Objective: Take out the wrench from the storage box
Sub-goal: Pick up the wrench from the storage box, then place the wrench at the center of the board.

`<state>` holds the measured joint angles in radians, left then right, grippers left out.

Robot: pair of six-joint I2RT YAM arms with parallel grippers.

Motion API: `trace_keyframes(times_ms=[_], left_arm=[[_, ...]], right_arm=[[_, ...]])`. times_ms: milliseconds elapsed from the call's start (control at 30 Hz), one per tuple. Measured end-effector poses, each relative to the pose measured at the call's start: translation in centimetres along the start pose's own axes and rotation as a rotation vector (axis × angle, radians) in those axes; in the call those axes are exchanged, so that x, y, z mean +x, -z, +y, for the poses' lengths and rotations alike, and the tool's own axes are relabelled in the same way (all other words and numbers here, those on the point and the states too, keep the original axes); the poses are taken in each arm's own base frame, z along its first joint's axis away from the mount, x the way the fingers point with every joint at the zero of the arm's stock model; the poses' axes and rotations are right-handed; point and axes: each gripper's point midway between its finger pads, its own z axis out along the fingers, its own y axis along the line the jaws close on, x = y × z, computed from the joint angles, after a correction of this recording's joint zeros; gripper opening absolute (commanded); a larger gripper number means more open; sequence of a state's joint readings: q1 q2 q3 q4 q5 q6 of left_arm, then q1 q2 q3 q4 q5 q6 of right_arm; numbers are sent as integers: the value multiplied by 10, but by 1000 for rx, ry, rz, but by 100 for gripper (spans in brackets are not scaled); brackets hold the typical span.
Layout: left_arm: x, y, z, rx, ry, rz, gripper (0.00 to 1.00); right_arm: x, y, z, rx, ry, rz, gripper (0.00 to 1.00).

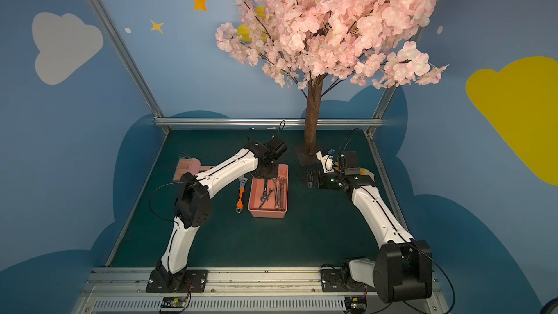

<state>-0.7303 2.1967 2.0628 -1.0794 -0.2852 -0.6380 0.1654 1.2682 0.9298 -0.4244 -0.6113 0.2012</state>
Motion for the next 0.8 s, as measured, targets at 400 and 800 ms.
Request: trace_keyframes(times_ms=[400,800], left_arm=[[10,27,48,-53,-40,55,3],[34,4,138,-109,20,54,3]], right_arm=[[0,0,1,-4,0,0,98],[1,-3,18,-49,31,16,98]])
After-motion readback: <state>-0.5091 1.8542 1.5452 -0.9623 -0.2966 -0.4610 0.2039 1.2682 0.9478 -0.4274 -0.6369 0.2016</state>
